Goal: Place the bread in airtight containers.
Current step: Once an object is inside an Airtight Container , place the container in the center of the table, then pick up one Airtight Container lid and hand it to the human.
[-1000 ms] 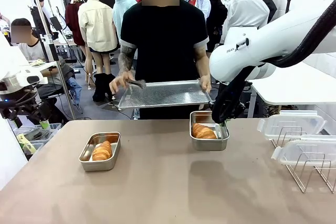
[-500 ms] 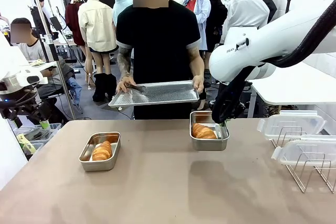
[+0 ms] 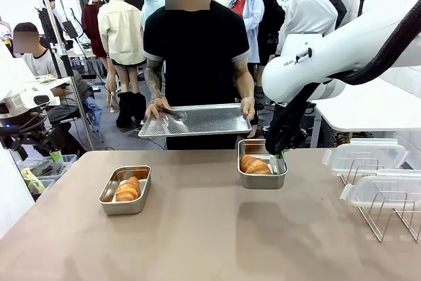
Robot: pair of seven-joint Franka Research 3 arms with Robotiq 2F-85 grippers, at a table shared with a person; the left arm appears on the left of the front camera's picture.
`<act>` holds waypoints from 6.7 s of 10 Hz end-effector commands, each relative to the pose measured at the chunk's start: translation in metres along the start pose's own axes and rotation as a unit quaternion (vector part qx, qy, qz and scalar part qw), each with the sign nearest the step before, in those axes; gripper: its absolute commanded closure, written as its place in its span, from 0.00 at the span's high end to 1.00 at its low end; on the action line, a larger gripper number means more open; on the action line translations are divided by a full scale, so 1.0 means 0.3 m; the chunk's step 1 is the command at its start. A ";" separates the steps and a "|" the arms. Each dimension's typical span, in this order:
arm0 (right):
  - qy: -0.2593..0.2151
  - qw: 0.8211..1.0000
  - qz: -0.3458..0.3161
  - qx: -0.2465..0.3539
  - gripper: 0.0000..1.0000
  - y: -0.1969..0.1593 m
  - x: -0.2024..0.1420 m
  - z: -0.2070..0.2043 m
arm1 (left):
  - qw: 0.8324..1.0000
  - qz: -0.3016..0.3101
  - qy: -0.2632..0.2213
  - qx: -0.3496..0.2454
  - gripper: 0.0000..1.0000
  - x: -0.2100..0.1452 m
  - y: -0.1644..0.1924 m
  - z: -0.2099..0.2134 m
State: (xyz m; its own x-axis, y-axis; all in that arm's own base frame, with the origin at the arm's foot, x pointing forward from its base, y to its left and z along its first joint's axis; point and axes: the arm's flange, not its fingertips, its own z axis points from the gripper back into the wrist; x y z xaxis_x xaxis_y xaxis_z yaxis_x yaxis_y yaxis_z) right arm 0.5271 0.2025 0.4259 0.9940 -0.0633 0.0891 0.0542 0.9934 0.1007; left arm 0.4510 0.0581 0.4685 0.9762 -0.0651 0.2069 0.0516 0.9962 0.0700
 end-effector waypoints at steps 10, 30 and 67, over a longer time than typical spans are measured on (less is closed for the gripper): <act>0.001 1.000 -0.007 -0.001 0.00 -0.009 0.012 -0.020 | 1.000 0.001 0.000 0.004 1.00 -0.016 0.005 0.003; 0.006 1.000 0.011 -0.018 1.00 -0.109 0.070 -0.219 | 1.000 0.001 0.000 0.004 1.00 -0.016 0.005 0.003; 0.079 0.771 0.630 0.060 1.00 -0.705 -0.381 0.397 | 1.000 0.001 0.000 0.004 1.00 -0.016 0.005 0.003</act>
State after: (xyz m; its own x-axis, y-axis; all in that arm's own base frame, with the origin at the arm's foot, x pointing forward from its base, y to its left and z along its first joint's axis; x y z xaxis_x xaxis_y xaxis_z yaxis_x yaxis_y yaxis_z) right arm 0.3916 -0.0099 0.5131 0.2638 0.9625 0.0632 -0.9595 0.2551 0.1199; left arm 0.4489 0.0582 0.4681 0.9763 -0.0644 0.2067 0.0510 0.9963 0.0694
